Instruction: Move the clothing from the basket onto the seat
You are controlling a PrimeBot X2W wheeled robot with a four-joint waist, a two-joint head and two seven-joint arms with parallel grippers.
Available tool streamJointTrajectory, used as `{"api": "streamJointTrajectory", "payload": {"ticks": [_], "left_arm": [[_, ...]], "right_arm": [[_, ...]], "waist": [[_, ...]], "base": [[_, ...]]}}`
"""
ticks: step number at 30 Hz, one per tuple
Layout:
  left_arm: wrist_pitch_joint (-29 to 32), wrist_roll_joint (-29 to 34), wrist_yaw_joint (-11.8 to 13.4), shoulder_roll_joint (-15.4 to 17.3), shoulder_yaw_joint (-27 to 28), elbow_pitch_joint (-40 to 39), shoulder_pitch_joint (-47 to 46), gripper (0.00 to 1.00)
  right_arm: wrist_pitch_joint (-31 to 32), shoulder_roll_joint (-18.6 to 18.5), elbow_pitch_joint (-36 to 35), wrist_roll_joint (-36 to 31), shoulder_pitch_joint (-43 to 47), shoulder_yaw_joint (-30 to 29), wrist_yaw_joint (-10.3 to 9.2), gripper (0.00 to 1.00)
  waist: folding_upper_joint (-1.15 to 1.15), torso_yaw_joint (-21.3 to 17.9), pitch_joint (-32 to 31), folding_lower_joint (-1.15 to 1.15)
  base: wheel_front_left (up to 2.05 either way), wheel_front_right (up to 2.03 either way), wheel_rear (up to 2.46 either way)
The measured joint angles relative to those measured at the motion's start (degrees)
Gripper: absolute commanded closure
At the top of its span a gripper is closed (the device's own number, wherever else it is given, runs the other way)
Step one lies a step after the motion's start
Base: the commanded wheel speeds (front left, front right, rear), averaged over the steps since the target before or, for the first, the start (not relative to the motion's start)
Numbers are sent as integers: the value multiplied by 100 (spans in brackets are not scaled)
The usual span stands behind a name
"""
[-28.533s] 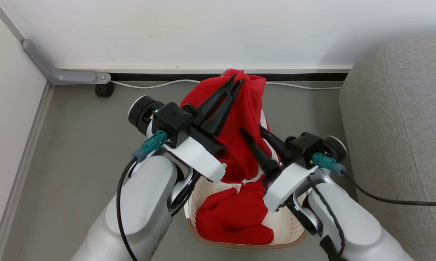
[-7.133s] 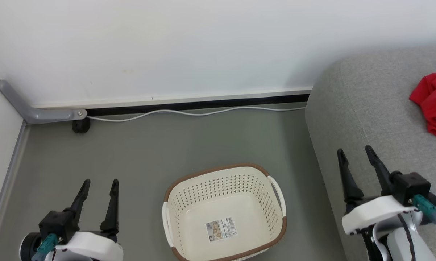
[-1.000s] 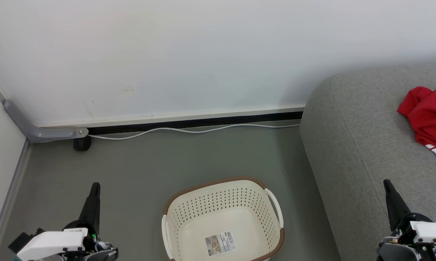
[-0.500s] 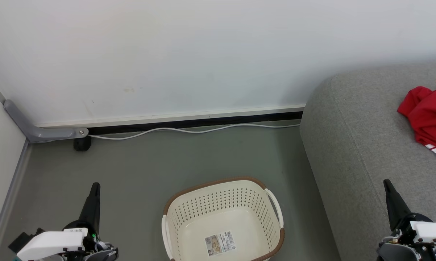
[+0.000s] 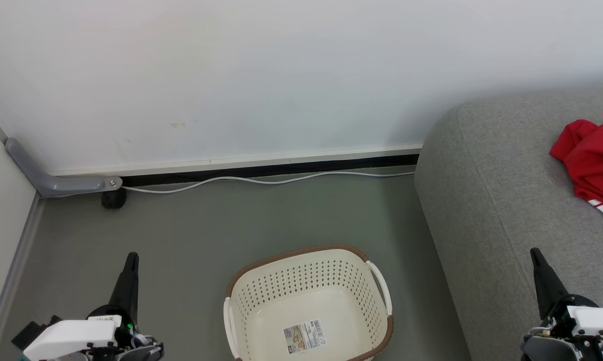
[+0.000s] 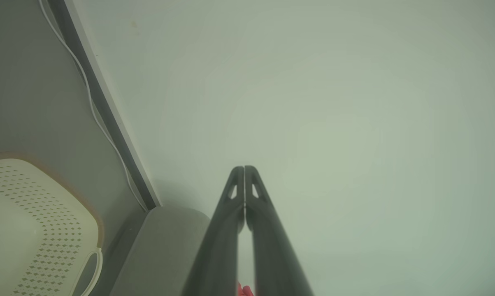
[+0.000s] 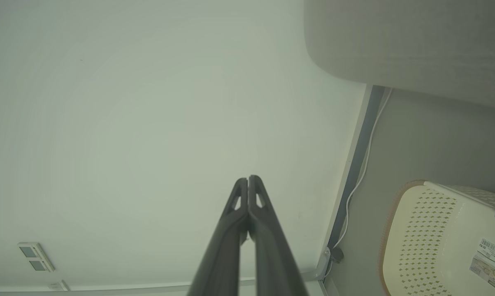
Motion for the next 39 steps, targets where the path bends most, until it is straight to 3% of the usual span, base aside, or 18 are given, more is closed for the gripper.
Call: {"api": "streamJointTrajectory", "payload": {"ticks": [39], "left_arm": [[0,0,-1,0,0,-1,0,100]], "right_arm": [[0,0,0,0,0,0,0,100]], "waist": [[0,0,0,0]], "base": [[0,0,0]]}}
